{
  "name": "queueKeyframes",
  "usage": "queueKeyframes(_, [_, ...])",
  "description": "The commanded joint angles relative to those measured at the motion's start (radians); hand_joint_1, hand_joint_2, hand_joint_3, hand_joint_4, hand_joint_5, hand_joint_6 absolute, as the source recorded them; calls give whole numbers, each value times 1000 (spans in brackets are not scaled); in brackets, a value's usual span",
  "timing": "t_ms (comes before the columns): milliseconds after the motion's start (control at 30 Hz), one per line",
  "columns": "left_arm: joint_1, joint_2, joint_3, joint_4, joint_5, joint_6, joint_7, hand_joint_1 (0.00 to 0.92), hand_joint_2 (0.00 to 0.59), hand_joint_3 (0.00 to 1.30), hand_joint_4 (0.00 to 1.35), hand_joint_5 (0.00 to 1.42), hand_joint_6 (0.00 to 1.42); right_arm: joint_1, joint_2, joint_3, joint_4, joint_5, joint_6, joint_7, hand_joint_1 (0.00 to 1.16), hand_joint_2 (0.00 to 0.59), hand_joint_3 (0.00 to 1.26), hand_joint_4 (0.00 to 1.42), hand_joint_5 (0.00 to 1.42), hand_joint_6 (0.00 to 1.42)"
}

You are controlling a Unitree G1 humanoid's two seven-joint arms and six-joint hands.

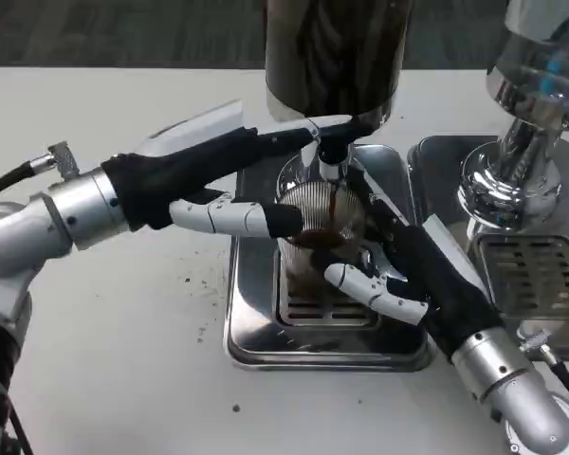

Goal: Grasp the cup under the faucet to collect the drink, then remove the cup.

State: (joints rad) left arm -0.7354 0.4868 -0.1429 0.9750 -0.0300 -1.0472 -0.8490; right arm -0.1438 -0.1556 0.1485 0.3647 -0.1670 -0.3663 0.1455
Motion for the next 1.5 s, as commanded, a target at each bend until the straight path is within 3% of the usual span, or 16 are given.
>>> queueKeyframes(33, [28,9,-16,-2,13,8,-36,0,53,127,26,59,0,-4,5,-1,13,11,-20,5,522,245,15,0,3,92])
queueKeyframes(700, [6,-5,37,-54,-94,14,-72,0,54,125,26,79,6,-8,11,-6,46,7,-35,-7,518,246,15,0,3,94])
queueKeyframes(1500, [28,13,127,-219,-237,99,-144,0,55,134,36,87,28,-10,22,-12,65,8,-57,-11,519,248,25,2,14,95])
